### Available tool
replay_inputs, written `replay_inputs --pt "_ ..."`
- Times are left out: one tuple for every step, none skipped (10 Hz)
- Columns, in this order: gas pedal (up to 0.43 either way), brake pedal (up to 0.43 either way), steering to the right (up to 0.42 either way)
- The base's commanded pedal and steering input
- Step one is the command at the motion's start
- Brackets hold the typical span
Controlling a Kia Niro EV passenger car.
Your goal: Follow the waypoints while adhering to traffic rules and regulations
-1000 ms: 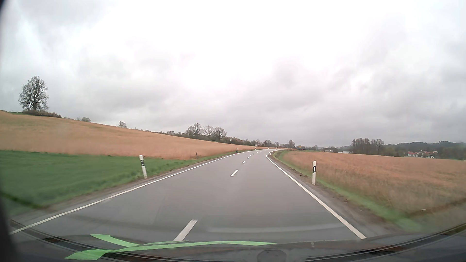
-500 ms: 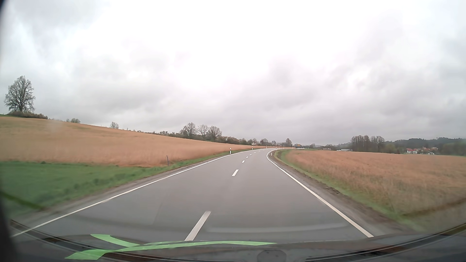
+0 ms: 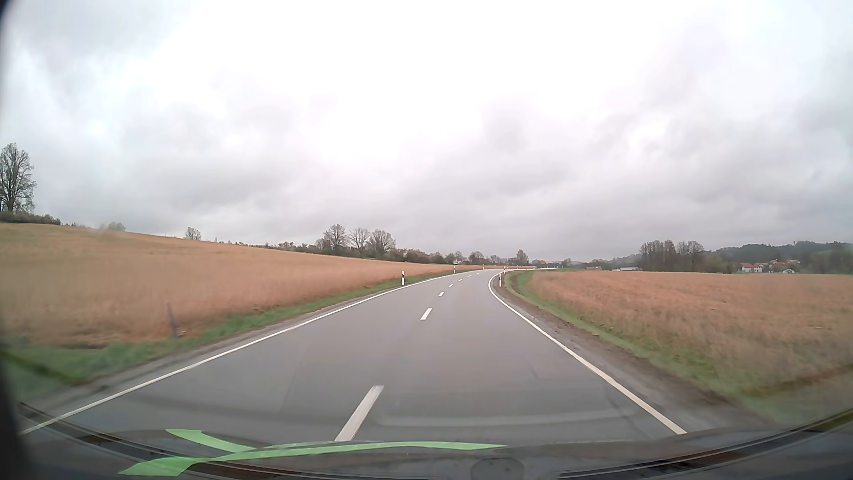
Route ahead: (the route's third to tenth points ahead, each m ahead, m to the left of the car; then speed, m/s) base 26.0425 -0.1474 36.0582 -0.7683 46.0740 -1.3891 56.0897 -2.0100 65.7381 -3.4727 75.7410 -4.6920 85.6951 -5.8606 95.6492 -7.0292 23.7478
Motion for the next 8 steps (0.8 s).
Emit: replay_inputs --pt "0.157 0.0 0.006" --pt "0.138 0.0 0.005" --pt "0.118 0.0 0.004" --pt "0.11 0.0 0.004" --pt "0.11 0.0 0.004" --pt "0.11 0.0 0.006" --pt "0.118 0.0 0.006" --pt "0.13 0.0 0.006"
